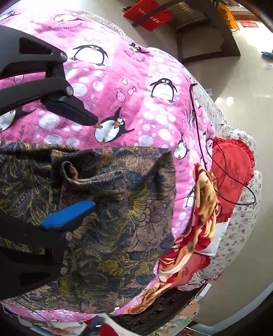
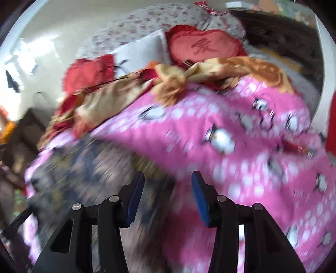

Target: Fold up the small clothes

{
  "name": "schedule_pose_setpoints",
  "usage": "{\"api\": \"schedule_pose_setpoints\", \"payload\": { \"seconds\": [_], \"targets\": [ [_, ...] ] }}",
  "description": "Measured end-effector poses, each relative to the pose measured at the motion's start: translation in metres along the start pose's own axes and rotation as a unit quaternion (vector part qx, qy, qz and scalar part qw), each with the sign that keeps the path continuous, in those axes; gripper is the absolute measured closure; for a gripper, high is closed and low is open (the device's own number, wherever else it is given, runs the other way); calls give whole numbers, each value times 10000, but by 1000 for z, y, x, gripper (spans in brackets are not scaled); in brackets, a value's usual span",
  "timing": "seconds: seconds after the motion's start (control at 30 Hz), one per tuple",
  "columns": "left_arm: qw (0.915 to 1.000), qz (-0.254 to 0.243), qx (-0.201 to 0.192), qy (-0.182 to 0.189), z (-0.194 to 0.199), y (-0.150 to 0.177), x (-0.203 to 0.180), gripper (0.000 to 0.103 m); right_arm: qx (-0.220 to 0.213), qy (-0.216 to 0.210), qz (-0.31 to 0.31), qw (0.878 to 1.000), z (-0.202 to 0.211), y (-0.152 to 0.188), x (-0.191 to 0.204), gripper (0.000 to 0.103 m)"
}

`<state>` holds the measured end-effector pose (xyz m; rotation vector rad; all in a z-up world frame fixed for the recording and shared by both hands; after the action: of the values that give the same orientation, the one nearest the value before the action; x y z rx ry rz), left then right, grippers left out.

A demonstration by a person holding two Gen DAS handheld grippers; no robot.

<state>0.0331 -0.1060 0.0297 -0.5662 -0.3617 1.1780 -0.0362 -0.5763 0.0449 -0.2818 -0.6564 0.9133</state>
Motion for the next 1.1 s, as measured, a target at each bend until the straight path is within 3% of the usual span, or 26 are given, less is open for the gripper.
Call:
{"api": "schedule_pose_setpoints", "payload": {
  "seconds": [0.13,0.17,0.2,0.33,0.47,0.57,0.63,0.7,0.87,0.93,0.97,1.1],
  "targets": [
    [9998,-19,177,-39,-9,4,-5,25,707,-124,462,9963,-7,56,2,60],
    [9998,-23,218,-21,-12,7,-7,25,905,-126,557,9943,-13,69,1,69],
    [9997,-40,252,-17,-14,9,-8,25,979,-105,647,9930,-15,77,-1,95],
    [9990,-156,412,-90,-25,20,-12,25,647,-217,568,9960,8,84,-8,96],
    [9989,-239,379,-151,-23,21,-14,24,937,-39,444,9946,-7,88,-19,95],
    [9994,-204,200,-170,-11,18,-11,24,568,25,330,9978,12,69,-17,89],
    [9996,-187,51,-223,-6,13,-8,24,36,77,218,9997,25,47,-13,74],
    [9996,-125,-11,-242,-6,8,-6,24,-59,-47,164,9998,20,32,-3,52],
    [9997,21,79,-219,-19,0,-6,24,373,144,149,9991,-36,8,13,52],
    [9996,-10,137,-266,-24,-2,-7,24,399,153,226,9988,-46,1,14,78],
    [9995,-9,158,-277,-27,-2,-7,24,199,236,296,9991,-44,-4,15,96],
    [9991,26,284,-324,-39,0,-7,21,-15,587,455,9972,-54,-9,13,97]
  ]
}}
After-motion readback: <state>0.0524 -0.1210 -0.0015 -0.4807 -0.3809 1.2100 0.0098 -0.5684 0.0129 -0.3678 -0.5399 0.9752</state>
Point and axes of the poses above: each gripper's, at about its wrist camera, not at the fingertips, and z roughly against the way its jaws point, x to its left, y to its underside, the point moved 4 cm from there along -z, roughly the way its jaws point, and after that the axes turned 12 degrees about -z, right-handed, at the moved point
